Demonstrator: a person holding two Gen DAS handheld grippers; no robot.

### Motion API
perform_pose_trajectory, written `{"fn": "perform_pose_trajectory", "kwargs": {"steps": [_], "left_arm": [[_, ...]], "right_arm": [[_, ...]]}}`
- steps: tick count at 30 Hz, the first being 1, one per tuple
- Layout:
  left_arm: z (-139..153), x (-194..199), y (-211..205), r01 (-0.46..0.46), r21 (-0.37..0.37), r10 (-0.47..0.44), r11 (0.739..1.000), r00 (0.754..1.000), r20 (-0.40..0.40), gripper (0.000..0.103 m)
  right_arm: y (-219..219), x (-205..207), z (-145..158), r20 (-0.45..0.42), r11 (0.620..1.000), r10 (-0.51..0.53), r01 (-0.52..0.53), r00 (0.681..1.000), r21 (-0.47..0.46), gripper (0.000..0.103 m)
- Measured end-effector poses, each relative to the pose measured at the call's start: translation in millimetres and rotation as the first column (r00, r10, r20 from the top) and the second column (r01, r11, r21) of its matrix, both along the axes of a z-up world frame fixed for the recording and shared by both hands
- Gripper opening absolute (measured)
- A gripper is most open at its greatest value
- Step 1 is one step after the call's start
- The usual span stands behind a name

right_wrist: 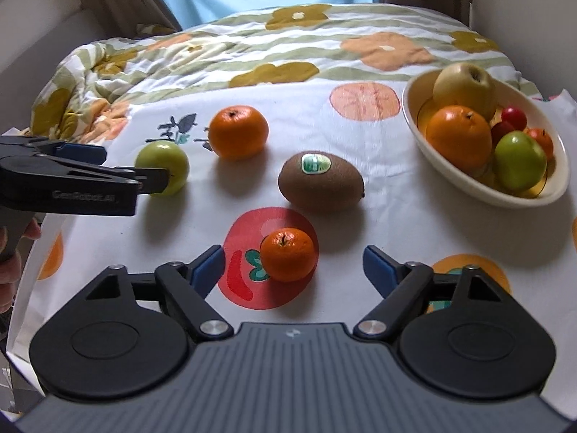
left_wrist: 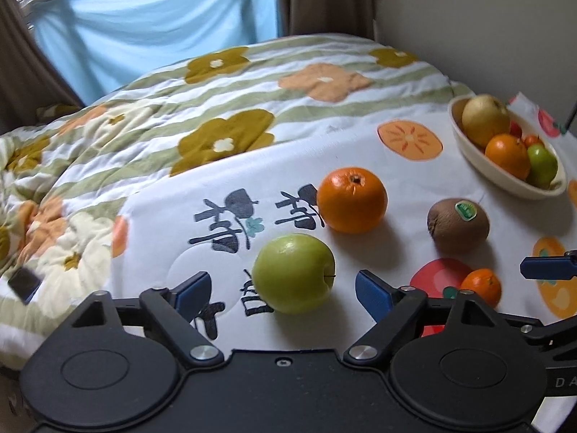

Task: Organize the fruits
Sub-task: 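Grasp the green apple with the left gripper while the right gripper grasps a tangerine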

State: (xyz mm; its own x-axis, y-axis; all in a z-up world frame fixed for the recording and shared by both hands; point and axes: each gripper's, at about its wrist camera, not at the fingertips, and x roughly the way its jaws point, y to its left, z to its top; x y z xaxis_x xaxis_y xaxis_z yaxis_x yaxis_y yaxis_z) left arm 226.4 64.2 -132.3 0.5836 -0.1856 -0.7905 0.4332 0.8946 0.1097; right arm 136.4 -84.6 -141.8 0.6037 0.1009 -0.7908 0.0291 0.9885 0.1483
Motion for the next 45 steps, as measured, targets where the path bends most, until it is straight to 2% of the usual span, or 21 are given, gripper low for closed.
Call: {"fn": "perform_pose_trajectory", "kwargs": {"steps": [5, 8, 12, 21, 28, 35, 38, 39, 45], "left_arm": [[-12, 7, -5, 0.029, 0.022, -0.028, 0.999, 1.000, -0.007, 0.086], [-14, 10, -6, 0.038, 0.014, -0.038, 0.999, 0.999, -0.017, 0.074], [-17, 11, -9, 0.042, 0.028, -0.041, 0.999, 0.999, -0.016, 0.062], [-15, 10, -5, 0.032, 0.010, -0.032, 0.999, 0.999, -0.033, 0.062], [-14, 1, -2, 0.024, 0.011, -0.023, 1.000, 0.999, -0.034, 0.061], [-13, -7, 0, 0.008, 0.014, -0.007, 1.000, 1.000, -0.027, 0.061], [-13, -11, 1, -0.002, 0.014, 0.003, 1.000, 1.000, -0.026, 0.061], [-13, -12, 2, -0.007, 0.015, 0.007, 1.000, 1.000, -0.026, 0.061], [-4, -22, 6, -0.042, 0.006, 0.043, 0.999, 0.999, -0.006, 0.061]], "right_arm": [[3, 4, -7, -0.015, 1.000, -0.006, 0.006, 1.000, -0.018, 0.091], [3, 6, -10, -0.025, 1.000, -0.006, 0.006, 1.000, -0.013, 0.090], [3, 7, -12, -0.034, 1.000, 0.000, 0.000, 0.999, -0.014, 0.083], [-1, 10, -13, -0.024, 1.000, -0.002, 0.002, 1.000, -0.002, 0.080], [1, 13, -11, -0.015, 0.999, 0.031, -0.031, 0.999, -0.007, 0.068], [5, 15, -12, -0.018, 0.997, 0.069, -0.070, 0.997, -0.018, 0.064], [4, 17, -12, -0.016, 0.996, 0.081, -0.081, 0.997, -0.025, 0.058], [4, 18, -12, -0.014, 0.996, 0.089, -0.089, 0.996, -0.019, 0.052], [2, 16, -5, 0.007, 0.994, 0.104, -0.104, 0.995, -0.023, 0.052]]}}
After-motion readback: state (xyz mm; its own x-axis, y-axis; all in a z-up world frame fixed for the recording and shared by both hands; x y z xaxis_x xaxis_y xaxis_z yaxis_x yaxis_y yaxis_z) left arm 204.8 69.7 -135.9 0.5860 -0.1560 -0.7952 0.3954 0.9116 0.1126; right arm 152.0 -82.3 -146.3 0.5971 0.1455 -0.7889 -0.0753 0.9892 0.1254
